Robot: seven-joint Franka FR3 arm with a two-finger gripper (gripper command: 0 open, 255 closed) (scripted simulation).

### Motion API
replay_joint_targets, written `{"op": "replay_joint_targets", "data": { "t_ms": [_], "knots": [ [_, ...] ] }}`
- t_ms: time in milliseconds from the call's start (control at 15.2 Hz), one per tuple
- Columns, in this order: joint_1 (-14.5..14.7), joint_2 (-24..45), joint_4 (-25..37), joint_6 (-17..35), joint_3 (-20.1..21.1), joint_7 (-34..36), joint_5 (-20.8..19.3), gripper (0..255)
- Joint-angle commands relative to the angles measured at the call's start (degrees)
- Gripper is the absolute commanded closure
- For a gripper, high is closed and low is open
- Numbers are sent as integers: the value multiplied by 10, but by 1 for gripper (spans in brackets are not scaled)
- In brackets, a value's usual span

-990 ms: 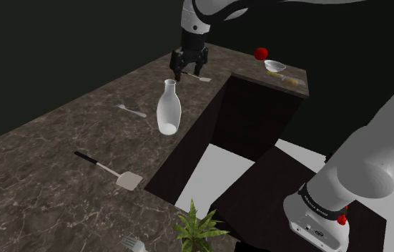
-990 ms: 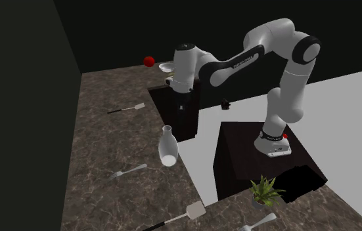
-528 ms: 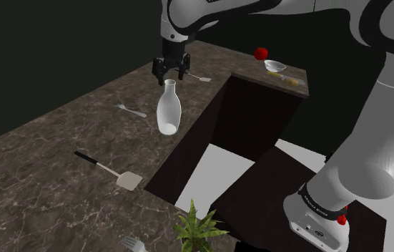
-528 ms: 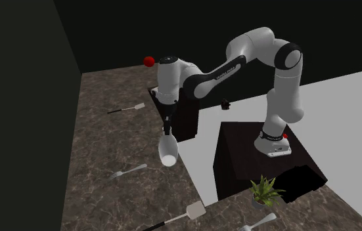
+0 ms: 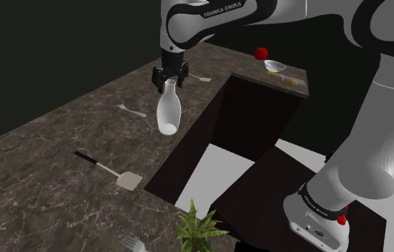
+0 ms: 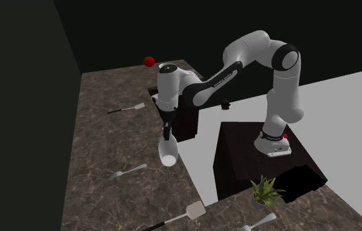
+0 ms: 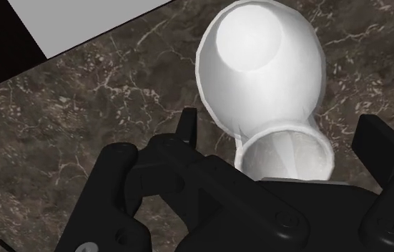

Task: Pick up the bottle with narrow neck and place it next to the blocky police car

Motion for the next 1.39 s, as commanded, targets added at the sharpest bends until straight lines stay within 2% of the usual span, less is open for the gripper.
{"op": "replay_joint_targets", "data": {
  "t_ms": [0,264,330,924,1320],
  "knots": [
    [0,0,-1,1,0,0,0,0],
    [0,0,-1,1,0,0,0,0],
    [0,0,-1,1,0,0,0,255],
    [0,0,-1,1,0,0,0,255],
    [0,-11,30,-41,1,-4,4,255]
  ]
}}
